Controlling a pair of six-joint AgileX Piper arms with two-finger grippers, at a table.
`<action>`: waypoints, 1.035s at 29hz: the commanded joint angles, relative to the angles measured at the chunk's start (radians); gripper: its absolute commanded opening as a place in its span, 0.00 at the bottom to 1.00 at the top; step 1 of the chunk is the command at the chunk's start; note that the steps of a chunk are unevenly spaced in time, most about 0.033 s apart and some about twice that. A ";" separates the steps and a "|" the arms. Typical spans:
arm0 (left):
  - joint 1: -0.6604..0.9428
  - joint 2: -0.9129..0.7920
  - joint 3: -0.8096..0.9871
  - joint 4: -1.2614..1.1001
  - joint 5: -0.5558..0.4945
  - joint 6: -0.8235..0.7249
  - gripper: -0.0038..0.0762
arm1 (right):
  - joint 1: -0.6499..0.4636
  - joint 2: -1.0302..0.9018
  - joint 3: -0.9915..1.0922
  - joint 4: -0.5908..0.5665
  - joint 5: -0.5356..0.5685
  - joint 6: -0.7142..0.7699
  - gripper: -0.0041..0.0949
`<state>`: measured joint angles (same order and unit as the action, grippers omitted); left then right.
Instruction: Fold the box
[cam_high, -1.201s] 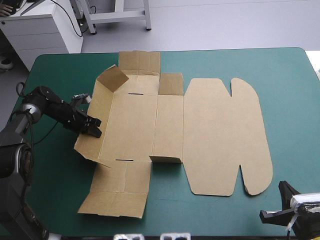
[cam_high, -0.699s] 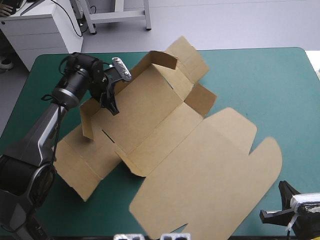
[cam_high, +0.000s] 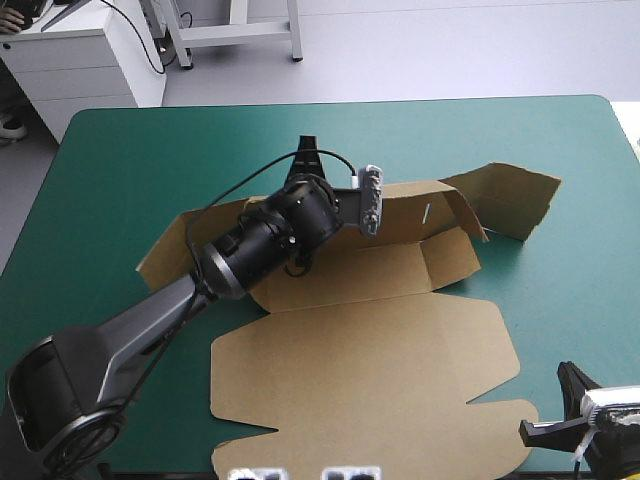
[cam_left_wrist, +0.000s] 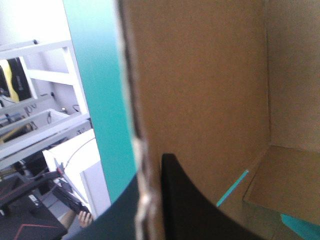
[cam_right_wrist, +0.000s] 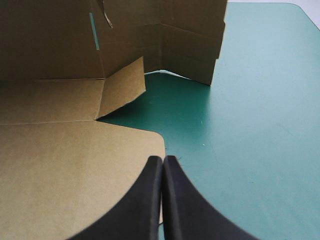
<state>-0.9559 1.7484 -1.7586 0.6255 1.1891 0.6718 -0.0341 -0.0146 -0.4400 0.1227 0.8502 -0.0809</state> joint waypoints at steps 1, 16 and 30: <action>-0.083 -0.054 0.021 0.149 -0.029 -0.052 0.04 | -0.008 -0.003 -0.021 -0.001 -0.070 -0.007 0.03; -0.084 -0.174 0.454 0.537 -0.216 -0.371 0.04 | -0.008 -0.003 -0.021 -0.005 -0.071 -0.007 0.03; 0.005 -0.176 0.513 0.635 -0.388 -0.467 0.04 | -0.008 0.078 -0.084 -0.026 -0.062 -0.038 0.03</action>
<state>-0.9492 1.6164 -1.2241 1.2082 0.8299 0.2114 -0.0341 0.0035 -0.4592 0.1034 0.8593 -0.1037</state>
